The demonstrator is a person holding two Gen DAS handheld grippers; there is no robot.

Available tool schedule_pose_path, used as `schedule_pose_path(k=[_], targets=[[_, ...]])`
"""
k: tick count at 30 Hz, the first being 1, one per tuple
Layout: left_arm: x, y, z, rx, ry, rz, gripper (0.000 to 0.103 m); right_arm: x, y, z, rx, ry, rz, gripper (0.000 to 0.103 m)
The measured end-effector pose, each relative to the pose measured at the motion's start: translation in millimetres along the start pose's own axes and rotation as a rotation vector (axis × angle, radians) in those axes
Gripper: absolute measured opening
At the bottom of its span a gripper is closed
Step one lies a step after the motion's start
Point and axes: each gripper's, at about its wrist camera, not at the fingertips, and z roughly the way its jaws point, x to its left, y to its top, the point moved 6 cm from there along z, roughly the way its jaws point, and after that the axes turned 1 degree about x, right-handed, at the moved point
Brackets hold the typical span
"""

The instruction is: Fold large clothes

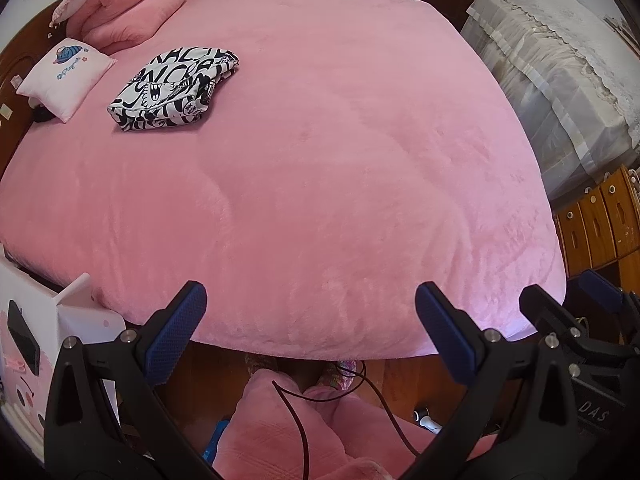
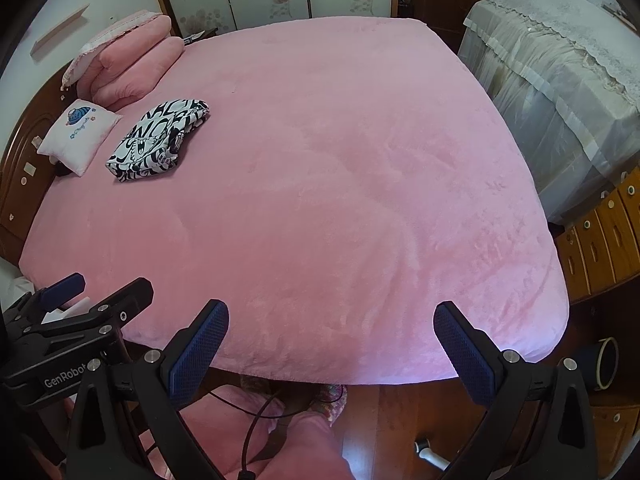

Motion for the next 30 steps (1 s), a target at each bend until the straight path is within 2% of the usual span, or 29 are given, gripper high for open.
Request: schedule_pose_path(k=[30], targets=[[-4.9,1.8,0.0,-0.009,-0.004,0.003,0.103,7.7,-2.1,0.6,-0.001,-0.010,0.011,0.103]])
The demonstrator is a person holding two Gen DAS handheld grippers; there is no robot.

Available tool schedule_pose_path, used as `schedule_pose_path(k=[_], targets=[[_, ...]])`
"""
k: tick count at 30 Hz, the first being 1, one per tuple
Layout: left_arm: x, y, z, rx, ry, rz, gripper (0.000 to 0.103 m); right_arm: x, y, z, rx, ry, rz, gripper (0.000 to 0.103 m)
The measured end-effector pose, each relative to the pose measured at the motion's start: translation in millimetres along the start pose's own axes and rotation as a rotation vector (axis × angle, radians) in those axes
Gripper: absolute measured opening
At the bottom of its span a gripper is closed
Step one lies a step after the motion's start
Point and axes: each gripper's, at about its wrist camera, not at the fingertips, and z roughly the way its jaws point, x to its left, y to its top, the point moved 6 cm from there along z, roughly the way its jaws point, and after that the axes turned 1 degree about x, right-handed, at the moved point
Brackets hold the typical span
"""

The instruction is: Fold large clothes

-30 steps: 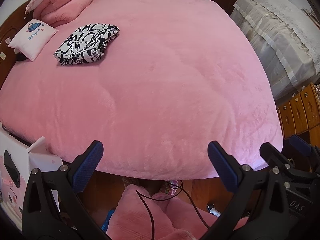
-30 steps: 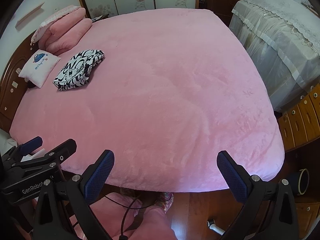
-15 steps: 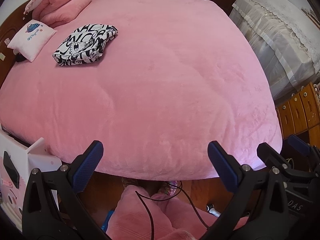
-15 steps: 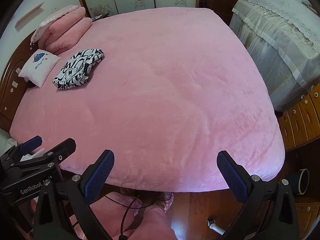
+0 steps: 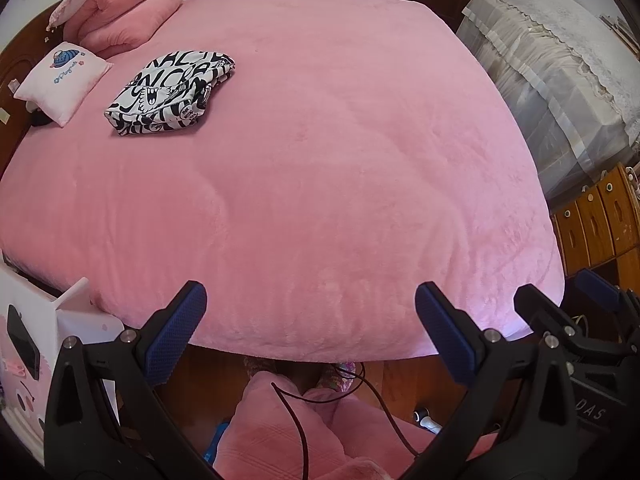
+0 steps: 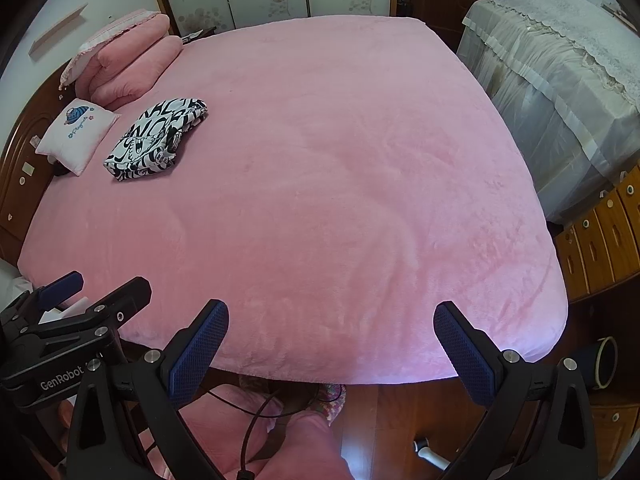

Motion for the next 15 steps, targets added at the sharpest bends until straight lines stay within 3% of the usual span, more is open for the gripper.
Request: schedule_pose_path(k=[15], targets=[[0.3,1.2,-0.3,0.003,0.001,0.005,0.103,4.9,-1.5,-3.2,0.000,-0.015,0.015,0.103]])
